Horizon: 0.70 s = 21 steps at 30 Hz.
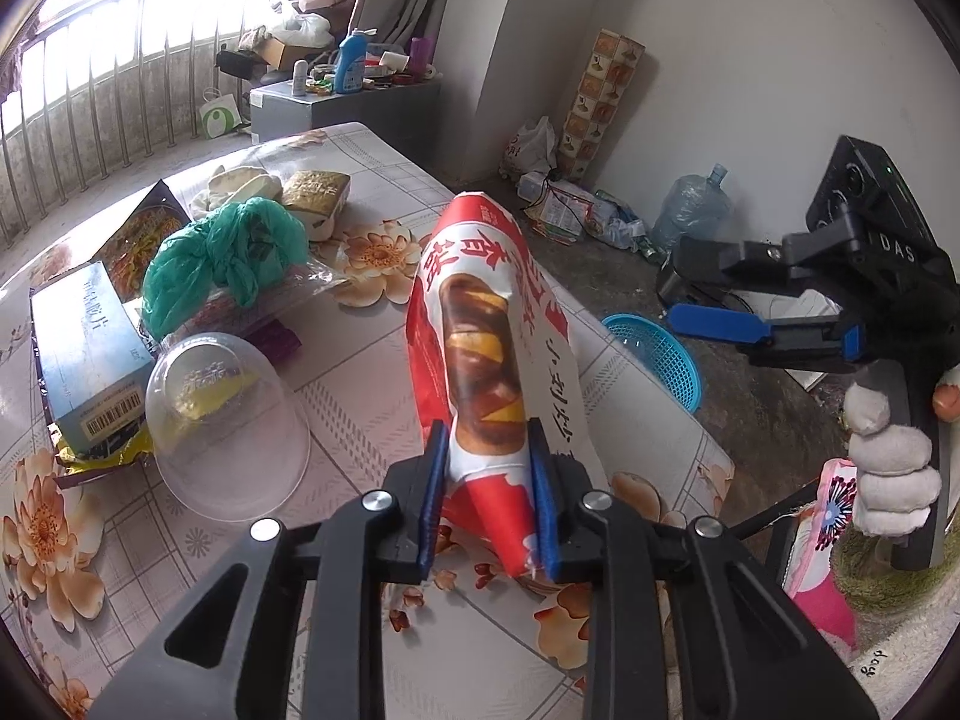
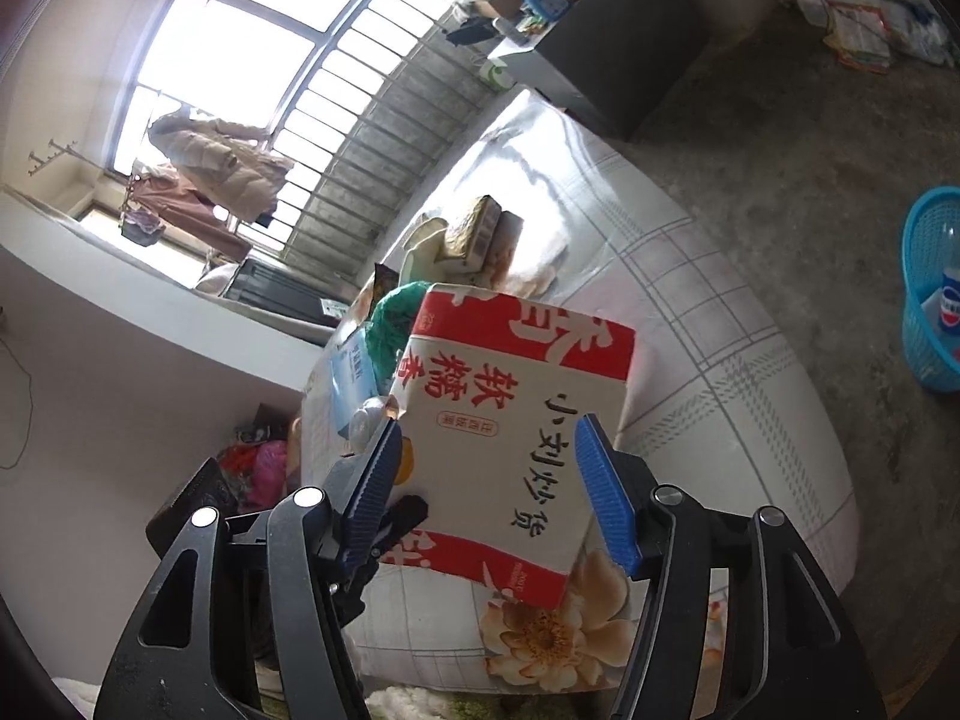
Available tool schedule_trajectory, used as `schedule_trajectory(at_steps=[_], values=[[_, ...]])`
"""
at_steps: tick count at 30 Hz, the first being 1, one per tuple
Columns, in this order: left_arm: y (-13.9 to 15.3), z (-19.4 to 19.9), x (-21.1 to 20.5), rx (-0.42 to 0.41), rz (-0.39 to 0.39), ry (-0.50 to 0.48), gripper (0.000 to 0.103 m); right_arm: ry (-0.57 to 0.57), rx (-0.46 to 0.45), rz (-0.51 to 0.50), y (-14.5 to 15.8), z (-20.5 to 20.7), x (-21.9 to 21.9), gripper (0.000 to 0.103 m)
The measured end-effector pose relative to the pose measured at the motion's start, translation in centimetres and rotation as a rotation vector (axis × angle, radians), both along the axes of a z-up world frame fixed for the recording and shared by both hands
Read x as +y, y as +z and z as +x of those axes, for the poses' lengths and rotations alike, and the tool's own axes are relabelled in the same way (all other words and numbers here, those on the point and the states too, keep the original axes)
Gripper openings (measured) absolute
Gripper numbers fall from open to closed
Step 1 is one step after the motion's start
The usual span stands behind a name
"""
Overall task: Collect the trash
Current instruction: 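Grip the red-and-white bag's side with the left tool while the right tool holds its end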
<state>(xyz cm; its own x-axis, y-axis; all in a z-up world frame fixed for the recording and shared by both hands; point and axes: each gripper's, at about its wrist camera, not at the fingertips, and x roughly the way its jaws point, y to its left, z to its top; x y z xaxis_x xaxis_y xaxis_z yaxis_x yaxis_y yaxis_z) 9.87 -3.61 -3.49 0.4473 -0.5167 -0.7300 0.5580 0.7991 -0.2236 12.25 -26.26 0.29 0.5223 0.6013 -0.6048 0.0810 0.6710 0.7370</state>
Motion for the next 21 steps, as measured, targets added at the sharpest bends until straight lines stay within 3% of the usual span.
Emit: schedule_trajectory(at_steps=[6, 9, 12, 17, 19, 21], values=[[-0.1, -1.2, -0.1, -0.032, -0.043, -0.037, 0.025, 0.093, 0.089, 0.006, -1.9, 3.4, 3.7, 0.071], [0.5, -2.4, -0.5, -0.103, -0.031, -0.069, 0.024, 0.096, 0.121, 0.067, -2.7, 3.8, 4.3, 0.073], [1.9, -4.1, -1.4, -0.236, 0.058, -0.104, 0.022, 0.108, 0.107, 0.136, -2.4, 3.8, 4.8, 0.073], [3.1, -7.7, -4.5, -0.507, 0.291, -0.217, 0.023, 0.139, 0.039, 0.288, -1.6, 3.6, 4.9, 0.073], [2.4, -8.4, -5.8, -0.542, 0.354, -0.263, 0.026, 0.119, 0.030, 0.284, -1.7, 3.1, 4.3, 0.069], [1.7, -8.4, -6.6, -0.501, 0.338, -0.296, 0.029, 0.084, 0.055, 0.285, -2.9, 2.4, 2.9, 0.057]])
